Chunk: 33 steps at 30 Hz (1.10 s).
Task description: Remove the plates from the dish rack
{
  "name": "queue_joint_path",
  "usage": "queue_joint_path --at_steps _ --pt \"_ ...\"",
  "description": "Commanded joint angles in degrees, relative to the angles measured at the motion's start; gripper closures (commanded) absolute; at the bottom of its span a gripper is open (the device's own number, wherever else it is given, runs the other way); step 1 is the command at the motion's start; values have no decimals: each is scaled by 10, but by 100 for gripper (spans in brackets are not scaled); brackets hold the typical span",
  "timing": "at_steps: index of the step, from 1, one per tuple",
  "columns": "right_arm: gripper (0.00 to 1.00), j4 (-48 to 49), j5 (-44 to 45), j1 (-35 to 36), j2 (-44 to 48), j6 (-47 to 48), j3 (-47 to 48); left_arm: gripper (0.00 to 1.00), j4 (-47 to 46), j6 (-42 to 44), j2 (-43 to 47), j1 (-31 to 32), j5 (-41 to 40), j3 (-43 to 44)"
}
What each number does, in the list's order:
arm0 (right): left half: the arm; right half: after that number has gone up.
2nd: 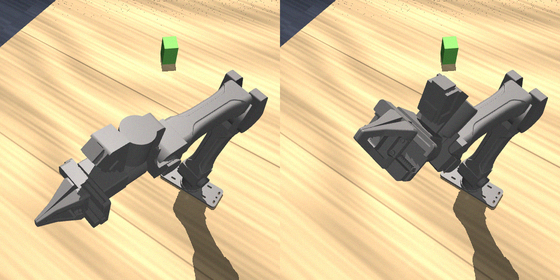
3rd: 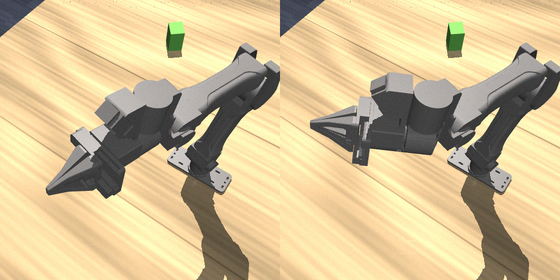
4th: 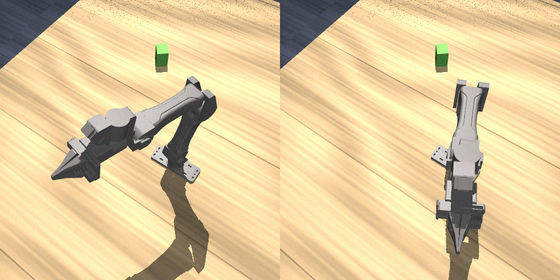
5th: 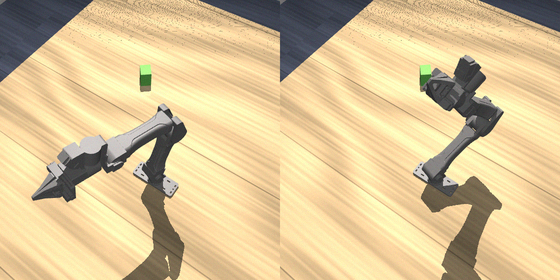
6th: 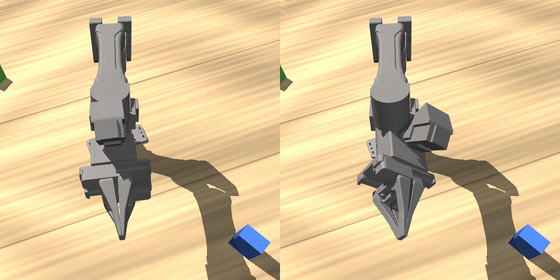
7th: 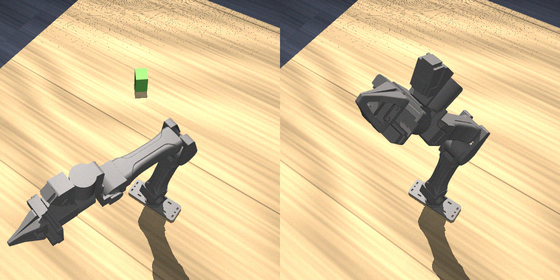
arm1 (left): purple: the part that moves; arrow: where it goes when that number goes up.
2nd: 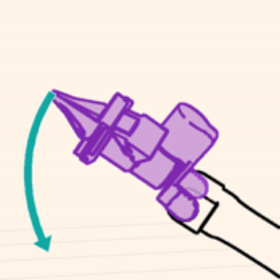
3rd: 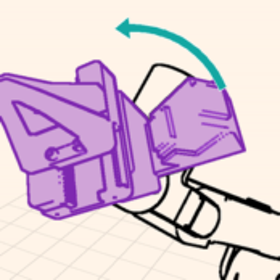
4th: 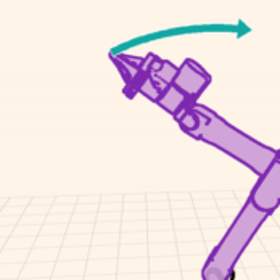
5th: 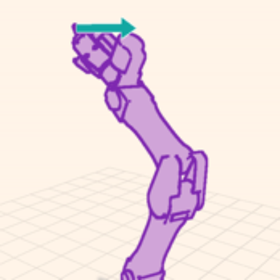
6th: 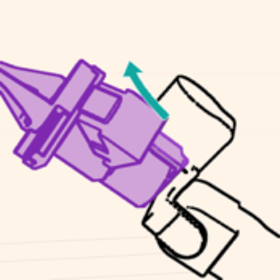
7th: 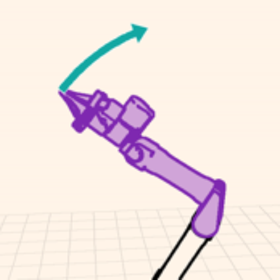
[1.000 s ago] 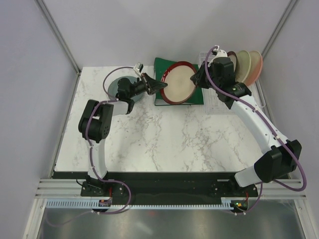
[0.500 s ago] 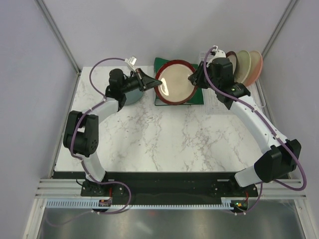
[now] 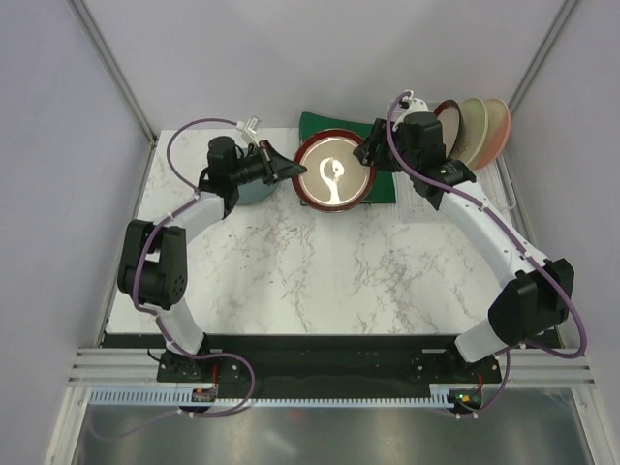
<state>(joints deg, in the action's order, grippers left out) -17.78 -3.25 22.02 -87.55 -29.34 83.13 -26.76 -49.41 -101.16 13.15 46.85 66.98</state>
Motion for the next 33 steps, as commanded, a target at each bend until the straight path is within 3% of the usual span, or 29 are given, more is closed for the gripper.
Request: queue_joint_path --at_steps 1,9,15,19,27,33 --pt "36 49 -12 3 -3 -2 19 98 -15 22 48 -26 7 -4" --pt "36 47 -5 -7 2 4 0 98 51 68 71 -113 5 -12" --pt "36 41 -2 -18 16 15 -15 98 152 134 89 -198 3 -2" --pt "36 38 -1 -29 24 20 -22 98 217 172 114 -215 5 -10" --pt "37 30 -11 -47 42 28 -33 98 283 231 227 -221 -124 -122" --pt "37 30 -17 -51 55 29 -59 98 281 223 156 -228 -118 -73"
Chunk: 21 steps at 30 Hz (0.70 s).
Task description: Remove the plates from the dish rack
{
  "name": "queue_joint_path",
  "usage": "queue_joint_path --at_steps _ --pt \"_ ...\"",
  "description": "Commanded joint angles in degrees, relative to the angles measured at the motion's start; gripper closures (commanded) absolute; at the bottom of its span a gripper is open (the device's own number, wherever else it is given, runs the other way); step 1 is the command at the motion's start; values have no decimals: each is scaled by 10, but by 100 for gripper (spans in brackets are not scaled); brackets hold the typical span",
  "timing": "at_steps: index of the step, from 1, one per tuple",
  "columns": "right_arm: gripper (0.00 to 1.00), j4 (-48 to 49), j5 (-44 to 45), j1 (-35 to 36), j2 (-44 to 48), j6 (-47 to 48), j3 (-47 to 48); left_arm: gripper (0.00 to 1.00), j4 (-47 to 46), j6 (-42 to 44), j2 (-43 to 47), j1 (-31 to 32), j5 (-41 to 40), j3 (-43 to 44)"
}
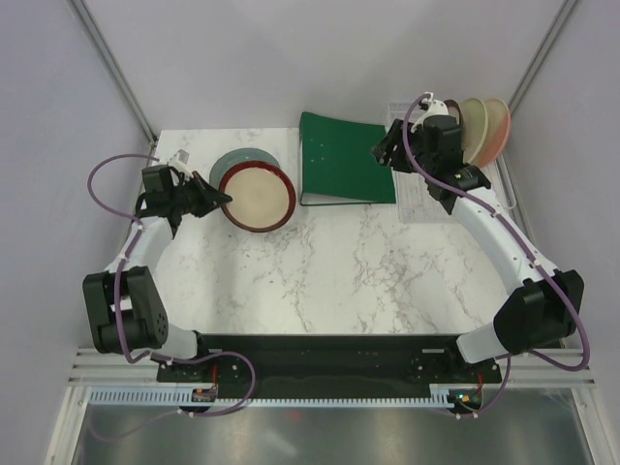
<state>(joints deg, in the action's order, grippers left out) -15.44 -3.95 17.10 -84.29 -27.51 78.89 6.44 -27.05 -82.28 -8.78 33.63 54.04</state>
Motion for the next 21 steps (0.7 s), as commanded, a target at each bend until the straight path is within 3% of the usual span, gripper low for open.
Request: queue_joint_path --at_steps 1,13,16,21 --pt "37 6 -9 -3 25 11 -21 98 -53 -3 -49 -10 21 67" --pt "37 -3 -11 -59 28 32 -45 98 -81 -33 -242 -26 35 243" --pt "38 -7 -16 -69 24 39 -47 98 -50 -31 -281 -32 32 297" --pt "38 -12 -14 -80 20 46 -59 98 -58 -40 -334 -41 37 318"
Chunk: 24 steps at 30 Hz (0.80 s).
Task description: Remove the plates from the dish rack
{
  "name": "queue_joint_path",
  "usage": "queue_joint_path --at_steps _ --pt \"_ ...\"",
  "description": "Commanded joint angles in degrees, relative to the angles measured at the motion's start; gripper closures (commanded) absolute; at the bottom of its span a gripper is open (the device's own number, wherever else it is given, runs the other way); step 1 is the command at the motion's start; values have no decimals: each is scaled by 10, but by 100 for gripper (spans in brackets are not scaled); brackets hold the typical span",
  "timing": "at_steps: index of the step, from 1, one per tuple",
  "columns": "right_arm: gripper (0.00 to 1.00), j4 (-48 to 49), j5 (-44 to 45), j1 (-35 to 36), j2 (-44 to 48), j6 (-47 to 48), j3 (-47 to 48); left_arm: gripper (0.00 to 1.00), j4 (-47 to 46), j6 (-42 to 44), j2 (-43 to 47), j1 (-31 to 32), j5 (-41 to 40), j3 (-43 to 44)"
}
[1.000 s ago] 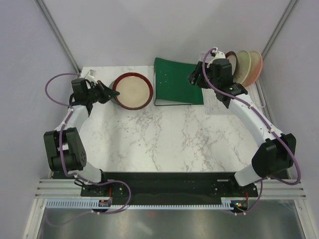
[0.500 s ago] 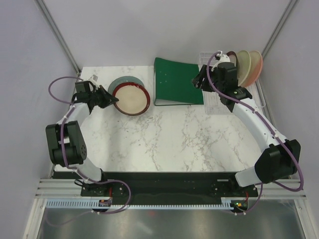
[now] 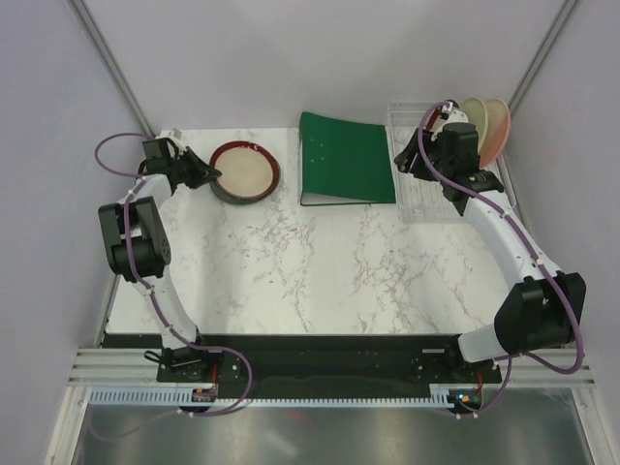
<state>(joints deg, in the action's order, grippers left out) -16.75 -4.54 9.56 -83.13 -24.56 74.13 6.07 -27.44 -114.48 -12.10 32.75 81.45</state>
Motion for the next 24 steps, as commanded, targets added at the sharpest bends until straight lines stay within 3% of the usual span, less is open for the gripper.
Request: queue_joint_path --at_steps 1,13,18,19,24 --pt "38 1 -8 -5 9 16 -13 98 -55 -36 -19 -9 44 48" --pt "37 -20 14 -21 10 33 2 96 -56 -71 -115 -24 74 107" --pt "37 -42 42 -40 -12 60 66 84 -57 -78 -136 -26 82 114" --pt "36 -51 42 -42 -25 63 78 71 -57 -80 -140 -26 85 114" --pt "36 -64 55 -51 -44 75 132 47 -52 -82 -160 -26 102 112"
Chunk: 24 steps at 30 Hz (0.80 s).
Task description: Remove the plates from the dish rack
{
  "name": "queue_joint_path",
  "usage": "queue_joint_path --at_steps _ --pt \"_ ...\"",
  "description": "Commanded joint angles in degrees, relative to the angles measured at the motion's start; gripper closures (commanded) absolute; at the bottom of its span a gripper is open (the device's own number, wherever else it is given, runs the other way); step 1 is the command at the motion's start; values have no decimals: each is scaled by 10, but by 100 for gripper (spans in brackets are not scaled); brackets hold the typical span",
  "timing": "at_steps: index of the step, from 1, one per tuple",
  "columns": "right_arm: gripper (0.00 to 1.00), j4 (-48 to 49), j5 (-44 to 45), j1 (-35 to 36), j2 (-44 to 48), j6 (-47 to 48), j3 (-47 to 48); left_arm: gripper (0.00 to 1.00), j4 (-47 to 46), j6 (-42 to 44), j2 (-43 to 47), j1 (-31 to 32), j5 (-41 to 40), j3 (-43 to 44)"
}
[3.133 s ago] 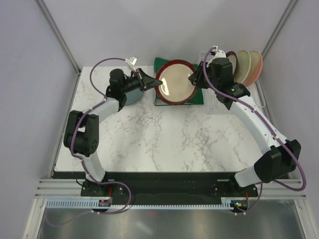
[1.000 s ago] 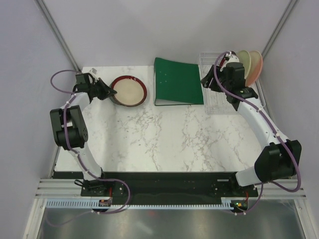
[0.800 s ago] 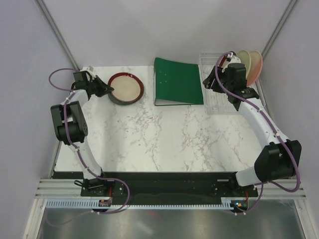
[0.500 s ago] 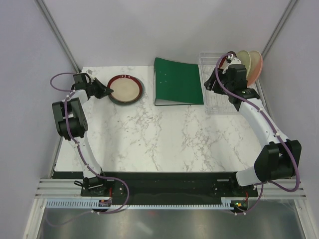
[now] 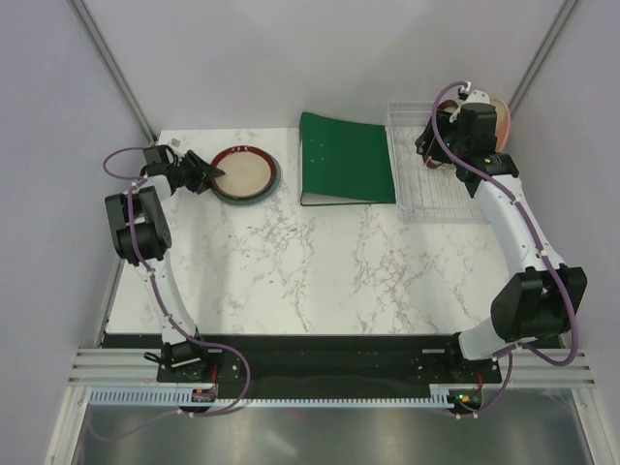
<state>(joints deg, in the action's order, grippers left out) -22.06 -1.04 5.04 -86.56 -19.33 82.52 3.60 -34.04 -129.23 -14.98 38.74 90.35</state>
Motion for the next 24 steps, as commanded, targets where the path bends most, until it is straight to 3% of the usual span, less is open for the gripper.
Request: queue_joint_path --at_steps 1,4,5,13,16,18,24 --pt "36 -11 25 -6 -16 26 58 37 -26 -18 -14 2 44 18" --pt "35 -19 37 -14 -30 33 75 25 -25 -15 -14 2 41 6" --pt "35 -23 41 -15 -35 37 90 0 -25 -11 -16 2 43 6" --pt "36 -95 131 -18 -142 88 218 0 40 36 23 2 -18 -18" --pt "35 -99 150 -18 -155 90 229 0 72 56 21 6 -31 4" --pt "36 -99 152 -18 -156 90 233 0 154 87 7 12 -68 48" --pt "35 -101 185 -18 -166 104 245 0 169 94 54 14 -114 25"
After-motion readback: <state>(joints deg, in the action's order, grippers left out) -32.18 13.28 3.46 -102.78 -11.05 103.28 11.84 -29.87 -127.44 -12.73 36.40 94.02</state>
